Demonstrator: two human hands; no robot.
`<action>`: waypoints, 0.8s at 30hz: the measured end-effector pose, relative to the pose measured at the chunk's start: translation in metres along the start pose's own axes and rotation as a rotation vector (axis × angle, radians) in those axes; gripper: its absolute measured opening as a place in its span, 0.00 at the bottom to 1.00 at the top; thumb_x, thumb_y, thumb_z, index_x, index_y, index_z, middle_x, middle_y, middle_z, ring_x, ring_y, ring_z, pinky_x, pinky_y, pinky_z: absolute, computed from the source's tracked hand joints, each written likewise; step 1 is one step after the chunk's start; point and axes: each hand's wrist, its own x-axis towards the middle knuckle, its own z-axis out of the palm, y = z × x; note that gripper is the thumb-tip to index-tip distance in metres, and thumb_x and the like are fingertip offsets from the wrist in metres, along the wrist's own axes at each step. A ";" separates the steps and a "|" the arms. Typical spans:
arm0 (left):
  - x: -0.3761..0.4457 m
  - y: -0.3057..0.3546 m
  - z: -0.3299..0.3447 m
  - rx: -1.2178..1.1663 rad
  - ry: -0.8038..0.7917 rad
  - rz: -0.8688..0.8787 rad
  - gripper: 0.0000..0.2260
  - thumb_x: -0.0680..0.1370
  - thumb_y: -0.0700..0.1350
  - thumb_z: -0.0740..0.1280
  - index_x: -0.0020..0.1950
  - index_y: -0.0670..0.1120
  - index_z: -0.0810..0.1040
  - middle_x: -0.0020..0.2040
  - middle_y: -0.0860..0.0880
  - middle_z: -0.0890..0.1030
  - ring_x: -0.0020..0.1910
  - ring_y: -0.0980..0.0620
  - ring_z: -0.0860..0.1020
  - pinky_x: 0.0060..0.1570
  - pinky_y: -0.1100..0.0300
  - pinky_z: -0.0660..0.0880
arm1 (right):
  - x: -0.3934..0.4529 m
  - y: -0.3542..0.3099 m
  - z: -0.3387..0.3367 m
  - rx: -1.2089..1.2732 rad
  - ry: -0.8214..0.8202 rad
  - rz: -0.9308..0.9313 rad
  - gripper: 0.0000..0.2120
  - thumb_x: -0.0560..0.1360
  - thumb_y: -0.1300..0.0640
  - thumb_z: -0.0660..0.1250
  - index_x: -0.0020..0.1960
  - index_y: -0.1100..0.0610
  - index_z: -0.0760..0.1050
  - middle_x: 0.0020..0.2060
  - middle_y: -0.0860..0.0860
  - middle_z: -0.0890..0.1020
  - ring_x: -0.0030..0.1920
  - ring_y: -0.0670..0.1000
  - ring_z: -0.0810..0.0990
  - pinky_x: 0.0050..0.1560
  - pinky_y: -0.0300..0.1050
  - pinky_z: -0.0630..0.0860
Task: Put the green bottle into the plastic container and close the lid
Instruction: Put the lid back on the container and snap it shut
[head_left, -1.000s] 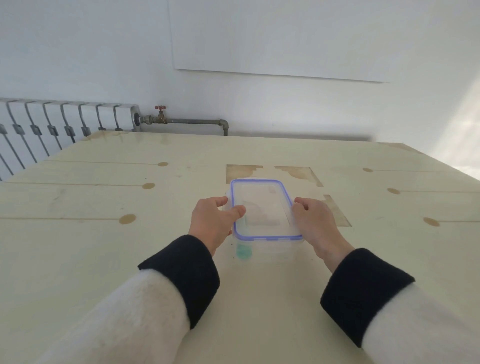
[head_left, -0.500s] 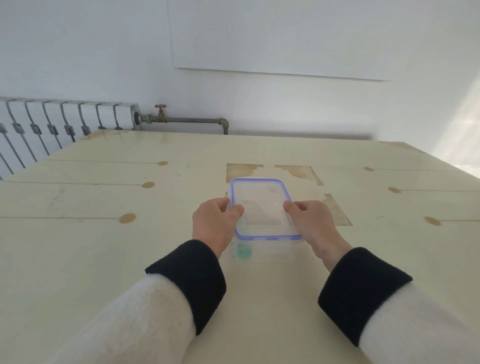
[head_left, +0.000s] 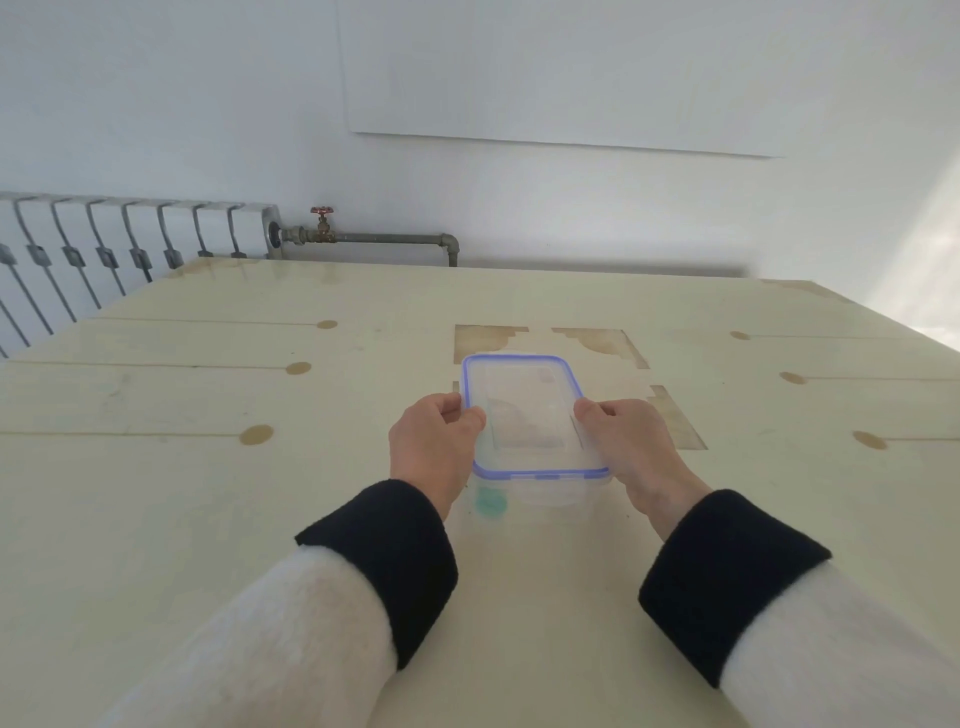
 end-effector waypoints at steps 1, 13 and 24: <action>0.000 0.000 0.001 0.001 0.000 -0.004 0.16 0.75 0.46 0.65 0.62 0.43 0.74 0.55 0.49 0.79 0.53 0.50 0.77 0.55 0.56 0.74 | 0.000 0.000 0.000 -0.001 0.002 0.000 0.20 0.76 0.52 0.60 0.27 0.55 0.62 0.26 0.53 0.66 0.28 0.52 0.63 0.30 0.43 0.60; 0.018 -0.002 -0.003 -0.044 -0.087 -0.070 0.15 0.70 0.45 0.69 0.55 0.46 0.73 0.49 0.51 0.77 0.47 0.53 0.75 0.48 0.55 0.73 | -0.004 0.002 -0.001 0.108 -0.011 0.022 0.19 0.76 0.49 0.58 0.30 0.56 0.62 0.30 0.55 0.66 0.32 0.53 0.65 0.34 0.43 0.64; 0.071 0.017 0.010 -0.008 -0.252 0.048 0.21 0.76 0.47 0.64 0.69 0.46 0.68 0.68 0.47 0.71 0.64 0.47 0.70 0.63 0.53 0.67 | -0.034 0.013 -0.005 0.368 0.213 0.200 0.16 0.77 0.45 0.51 0.51 0.56 0.69 0.35 0.48 0.69 0.34 0.48 0.66 0.40 0.46 0.66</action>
